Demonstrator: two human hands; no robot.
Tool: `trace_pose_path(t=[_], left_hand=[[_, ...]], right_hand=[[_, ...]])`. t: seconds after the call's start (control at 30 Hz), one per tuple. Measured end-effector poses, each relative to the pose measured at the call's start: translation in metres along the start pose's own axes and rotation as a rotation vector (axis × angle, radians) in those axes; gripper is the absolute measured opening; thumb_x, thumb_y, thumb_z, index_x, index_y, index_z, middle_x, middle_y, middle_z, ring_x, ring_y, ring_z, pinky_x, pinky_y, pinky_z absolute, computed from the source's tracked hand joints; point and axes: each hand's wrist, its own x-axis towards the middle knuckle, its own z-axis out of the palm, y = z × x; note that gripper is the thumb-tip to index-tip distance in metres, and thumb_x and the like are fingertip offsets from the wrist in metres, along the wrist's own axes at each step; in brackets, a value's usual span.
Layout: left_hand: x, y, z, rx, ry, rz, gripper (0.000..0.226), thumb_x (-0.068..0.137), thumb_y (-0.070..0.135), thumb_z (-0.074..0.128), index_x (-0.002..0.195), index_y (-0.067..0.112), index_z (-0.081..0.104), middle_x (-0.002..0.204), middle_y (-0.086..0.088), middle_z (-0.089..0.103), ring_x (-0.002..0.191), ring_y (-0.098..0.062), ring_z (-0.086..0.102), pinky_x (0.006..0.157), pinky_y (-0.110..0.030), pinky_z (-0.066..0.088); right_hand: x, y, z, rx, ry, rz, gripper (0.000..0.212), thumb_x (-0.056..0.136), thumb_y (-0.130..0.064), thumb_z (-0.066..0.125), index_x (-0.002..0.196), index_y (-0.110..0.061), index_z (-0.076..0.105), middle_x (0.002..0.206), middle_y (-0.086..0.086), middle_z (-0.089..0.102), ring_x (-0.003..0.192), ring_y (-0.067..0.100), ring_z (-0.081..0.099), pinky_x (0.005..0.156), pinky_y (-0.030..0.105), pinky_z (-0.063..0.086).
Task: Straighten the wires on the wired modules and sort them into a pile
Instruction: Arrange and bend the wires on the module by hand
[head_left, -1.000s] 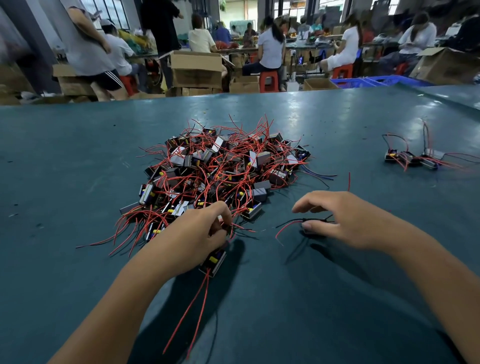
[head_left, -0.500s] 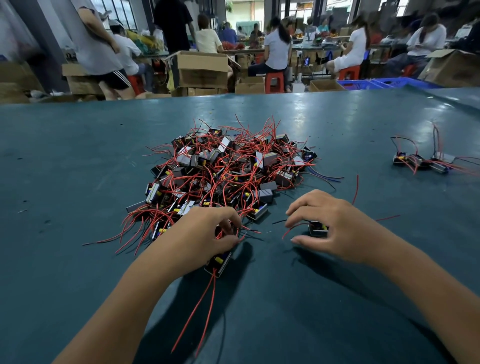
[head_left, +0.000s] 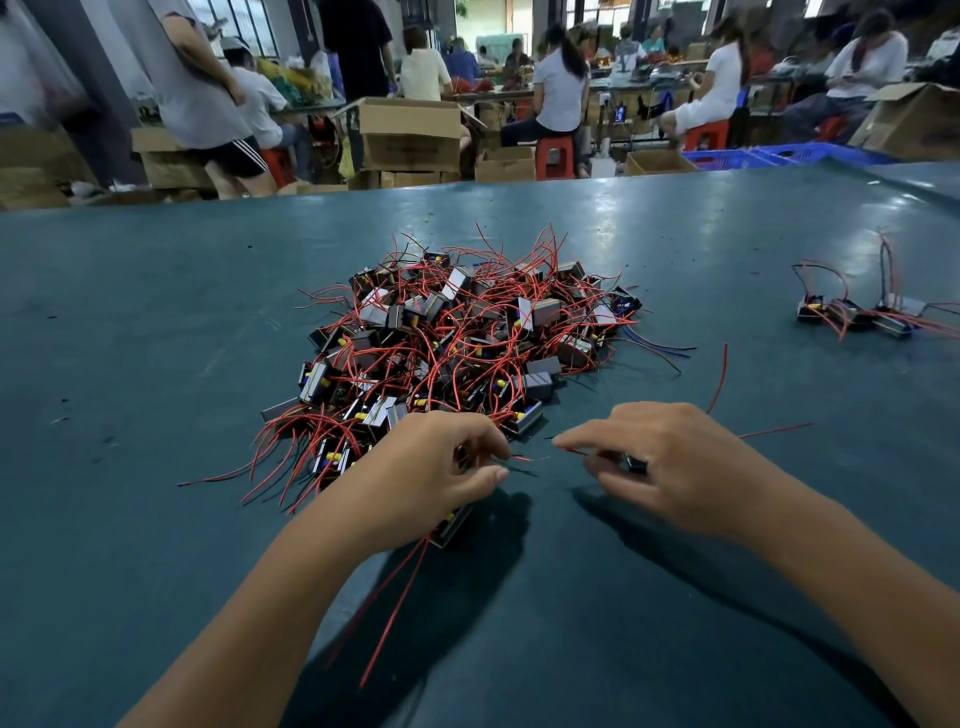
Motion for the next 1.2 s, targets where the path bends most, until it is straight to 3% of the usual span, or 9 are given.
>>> trace_pose_path(t=[0.2,0.37,0.47,0.57,0.7,0.8,1.0,1.1,1.2], left_hand=[[0.003,0.001,0.006,-0.049,0.016,-0.014,0.008,0.099,0.034,0.06,0.093,0.033,0.067,0.078,0.014,0.066,0.066,-0.005,0.058,0.058,-0.022,0.047],[0.004,0.005,0.007,-0.155,0.051,-0.036,0.016,0.101,0.031,0.058,0.086,0.03,0.064,0.07,0.008,0.067,0.048,0.001,0.051,0.05,-0.018,0.043],[0.004,0.008,0.008,-0.209,0.083,-0.047,0.017,0.101,0.026,0.057,0.085,0.027,0.064,0.067,0.003,0.068,0.044,-0.006,0.053,0.048,-0.023,0.043],[0.003,0.012,0.01,-0.259,0.111,-0.036,0.018,0.1,0.02,0.057,0.084,0.025,0.064,0.068,0.003,0.069,0.045,-0.01,0.053,0.047,-0.025,0.044],[0.004,0.018,0.016,-0.317,0.14,-0.022,0.019,0.099,0.017,0.057,0.084,0.022,0.066,0.07,0.003,0.069,0.047,-0.012,0.053,0.047,-0.022,0.042],[0.003,0.022,0.02,-0.323,0.135,-0.015,0.019,0.1,0.018,0.056,0.084,0.022,0.067,0.069,0.002,0.068,0.046,-0.011,0.055,0.048,-0.02,0.043],[0.003,0.026,0.025,-0.333,0.179,-0.001,0.02,0.099,0.021,0.058,0.083,0.022,0.069,0.069,0.004,0.07,0.047,-0.014,0.063,0.049,-0.02,0.047],[0.003,0.025,0.024,-0.406,0.201,-0.033,0.02,0.099,0.018,0.058,0.083,0.019,0.07,0.071,-0.001,0.07,0.048,-0.022,0.065,0.048,-0.028,0.05],[0.003,0.027,0.025,-0.478,0.196,-0.035,0.019,0.099,0.017,0.059,0.083,0.017,0.071,0.07,-0.004,0.069,0.048,-0.022,0.065,0.046,-0.02,0.045]], right_hand=[[0.002,-0.005,0.006,0.225,0.058,0.094,0.011,0.091,-0.022,0.06,0.094,-0.021,0.07,0.079,-0.019,0.067,0.072,-0.005,0.06,0.067,0.01,0.042],[0.005,-0.004,0.016,0.368,0.141,0.2,0.022,0.096,-0.04,0.056,0.097,-0.024,0.072,0.093,-0.012,0.073,0.076,0.015,0.068,0.069,0.036,0.052],[0.006,-0.004,0.023,0.52,0.172,0.26,0.014,0.1,-0.024,0.057,0.107,-0.028,0.068,0.089,-0.011,0.074,0.072,0.006,0.07,0.055,0.026,0.054],[0.007,-0.006,0.027,0.654,0.179,0.307,0.018,0.101,-0.012,0.054,0.105,-0.024,0.067,0.088,-0.006,0.075,0.075,0.009,0.073,0.054,0.019,0.052],[0.01,-0.007,0.028,0.682,0.15,0.318,0.017,0.101,-0.015,0.056,0.104,-0.026,0.068,0.087,-0.008,0.076,0.061,0.009,0.066,0.059,0.01,0.044],[0.01,-0.009,0.03,0.749,0.15,0.344,0.005,0.1,-0.022,0.057,0.098,-0.026,0.061,0.087,-0.007,0.077,0.057,0.013,0.064,0.06,0.019,0.049],[0.01,-0.014,0.032,0.779,0.271,0.393,0.011,0.094,-0.02,0.064,0.083,-0.022,0.062,0.073,-0.001,0.075,0.05,0.017,0.064,0.053,0.028,0.051],[0.009,-0.014,0.032,0.763,0.303,0.413,0.012,0.092,-0.02,0.066,0.081,-0.024,0.065,0.067,-0.002,0.073,0.047,0.011,0.058,0.049,0.02,0.044],[0.008,-0.016,0.031,0.708,0.309,0.413,0.012,0.09,-0.021,0.068,0.079,-0.025,0.068,0.061,-0.004,0.069,0.048,0.005,0.053,0.049,0.016,0.039]])
